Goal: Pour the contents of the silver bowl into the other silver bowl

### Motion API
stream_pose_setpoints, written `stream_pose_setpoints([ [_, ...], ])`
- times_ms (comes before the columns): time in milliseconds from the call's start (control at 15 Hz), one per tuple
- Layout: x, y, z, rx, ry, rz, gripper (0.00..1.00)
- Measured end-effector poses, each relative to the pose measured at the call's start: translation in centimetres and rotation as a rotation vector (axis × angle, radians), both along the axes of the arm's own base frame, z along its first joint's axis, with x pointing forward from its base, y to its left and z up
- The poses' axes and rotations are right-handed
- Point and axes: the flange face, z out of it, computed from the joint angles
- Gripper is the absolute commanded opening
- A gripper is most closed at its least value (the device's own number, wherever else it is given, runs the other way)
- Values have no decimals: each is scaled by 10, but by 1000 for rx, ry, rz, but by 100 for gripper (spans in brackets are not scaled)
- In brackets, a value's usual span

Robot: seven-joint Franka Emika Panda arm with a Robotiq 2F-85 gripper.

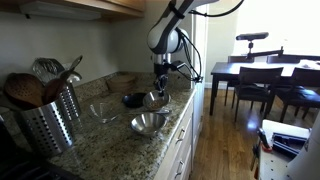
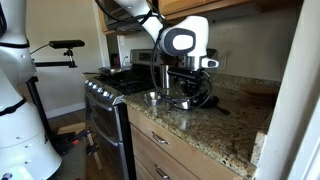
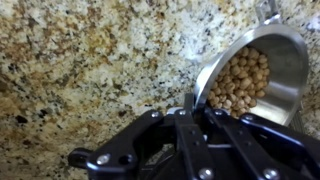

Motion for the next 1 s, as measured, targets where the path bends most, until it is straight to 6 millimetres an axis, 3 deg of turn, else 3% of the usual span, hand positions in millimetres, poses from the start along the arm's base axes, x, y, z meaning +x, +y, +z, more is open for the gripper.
stream_pose_setpoints([
  [600,-2,-3,15,-17,10,15,8],
  [1000,-5,-2,39,-63,21,54,8],
])
